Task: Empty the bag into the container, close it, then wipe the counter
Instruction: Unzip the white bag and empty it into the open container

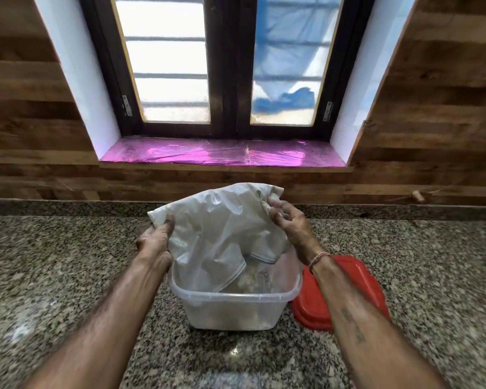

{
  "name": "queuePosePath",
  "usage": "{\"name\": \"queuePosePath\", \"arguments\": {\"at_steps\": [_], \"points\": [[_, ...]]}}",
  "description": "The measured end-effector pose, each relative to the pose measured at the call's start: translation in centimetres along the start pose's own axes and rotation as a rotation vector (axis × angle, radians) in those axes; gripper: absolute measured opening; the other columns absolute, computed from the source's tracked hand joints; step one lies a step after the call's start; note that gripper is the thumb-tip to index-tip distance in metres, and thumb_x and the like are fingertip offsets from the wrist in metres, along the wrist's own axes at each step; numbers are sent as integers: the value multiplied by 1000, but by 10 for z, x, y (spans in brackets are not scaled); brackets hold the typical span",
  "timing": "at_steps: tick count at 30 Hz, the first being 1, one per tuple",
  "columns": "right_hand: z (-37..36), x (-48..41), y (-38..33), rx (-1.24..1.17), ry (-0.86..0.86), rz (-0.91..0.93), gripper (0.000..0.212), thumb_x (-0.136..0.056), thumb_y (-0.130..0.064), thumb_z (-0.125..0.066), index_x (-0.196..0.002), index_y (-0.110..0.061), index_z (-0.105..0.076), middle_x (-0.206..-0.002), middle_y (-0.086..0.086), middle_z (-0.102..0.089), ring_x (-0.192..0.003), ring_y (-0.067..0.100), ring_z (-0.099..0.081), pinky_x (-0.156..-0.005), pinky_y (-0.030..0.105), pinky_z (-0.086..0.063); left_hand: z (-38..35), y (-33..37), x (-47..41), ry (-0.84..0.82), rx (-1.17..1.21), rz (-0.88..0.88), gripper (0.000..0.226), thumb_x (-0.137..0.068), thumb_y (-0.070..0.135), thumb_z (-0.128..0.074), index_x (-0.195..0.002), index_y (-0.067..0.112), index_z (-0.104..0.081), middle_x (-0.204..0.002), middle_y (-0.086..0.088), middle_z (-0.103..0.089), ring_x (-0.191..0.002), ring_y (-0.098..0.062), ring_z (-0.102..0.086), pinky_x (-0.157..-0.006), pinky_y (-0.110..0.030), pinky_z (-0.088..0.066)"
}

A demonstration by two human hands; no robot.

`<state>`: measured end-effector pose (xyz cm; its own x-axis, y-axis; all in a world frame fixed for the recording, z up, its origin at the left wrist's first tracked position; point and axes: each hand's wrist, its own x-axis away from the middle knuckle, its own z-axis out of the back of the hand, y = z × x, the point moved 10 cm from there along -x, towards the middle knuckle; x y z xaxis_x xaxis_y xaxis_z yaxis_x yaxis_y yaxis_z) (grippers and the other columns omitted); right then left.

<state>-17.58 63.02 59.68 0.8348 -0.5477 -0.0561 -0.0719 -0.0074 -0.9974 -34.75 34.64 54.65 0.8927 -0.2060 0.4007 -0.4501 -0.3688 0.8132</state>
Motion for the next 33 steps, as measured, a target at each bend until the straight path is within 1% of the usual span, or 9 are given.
{"name": "queuePosePath", "arguments": {"at_steps": [3,6,8,11,14,19,22,26,33], "points": [[7,-7,6,32,88,-127,75,-79,-64,-72,-133,-16,-54,-132,8,-67,-111,15,-69,-76,24,-58,4,2,3,5,50,-76,22,-71,25,-85,-83,15,-69,-93,-8,-72,-85,-25,-70,-83,-47,-61],[-1,-20,14,-66,22,-319,120,-61,-85,-71,-154,-21,-31,-128,1,-65,-102,17,-71,-70,33,-63,-4,10,13,-73,62,-144,12,-79,16,-80,-83,15,-69,-72,2,-74,-66,-12,-70,-60,-26,-61],[-6,-28,12,-165,-28,-370,106,-68,-80,-70,-142,-8,-46,-106,3,-72,-85,17,-72,-72,37,-64,-12,13,18,-135,46,-178,13,-91,4,-70,-82,12,-65,-59,7,-70,-51,-3,-65,-50,-18,-55],[-14,-32,13,-291,-72,-420,82,-77,-74,-66,-119,-3,-71,-109,17,-73,-105,32,-68,-105,51,-53,-20,21,27,-227,6,-237,14,-94,-4,-62,-87,8,-63,-62,7,-71,-56,-1,-66,-53,-14,-54],[-11,-33,12,-345,-21,-419,63,-87,-70,-59,-90,-10,-80,-87,12,-75,-83,27,-71,-79,42,-61,-22,27,34,-279,-65,-296,12,-94,-4,-61,-93,8,-65,-64,7,-72,-54,-1,-64,-47,-15,-52],[-21,-41,7,-409,3,-365,71,-85,-71,-61,-108,-5,-73,-105,16,-75,-92,30,-73,-95,49,-56,-29,30,41,-385,-116,-339,22,-95,-8,-57,-115,0,-64,-84,0,-78,-74,-10,-72,-66,-25,-61],[-13,-44,10,-422,42,-351,69,-86,-56,-73,-129,-3,-66,-133,22,-66,-111,34,-67,-108,57,-49,-27,32,40,-328,-33,-322,20,-95,-7,-58,-102,9,-66,-79,3,-77,-69,-8,-71,-64,-23,-61],[8,-45,4,-361,66,-242,61,-83,-36,-83,-130,-3,-63,-134,21,-65,-113,33,-64,-108,59,-48,-29,30,41,-276,51,-298,31,-95,-13,-55,-92,17,-63,-70,8,-74,-60,-2,-67,-58,-18,-57],[37,-35,-17,-328,76,-97,68,-43,-49,-100,-95,-17,-70,-95,6,-74,-81,18,-70,-69,33,-61,-40,40,51,-315,26,-334,6,-93,18,-65,-98,15,-65,-83,4,-75,-74,-10,-72,-66,-28,-62]]}}
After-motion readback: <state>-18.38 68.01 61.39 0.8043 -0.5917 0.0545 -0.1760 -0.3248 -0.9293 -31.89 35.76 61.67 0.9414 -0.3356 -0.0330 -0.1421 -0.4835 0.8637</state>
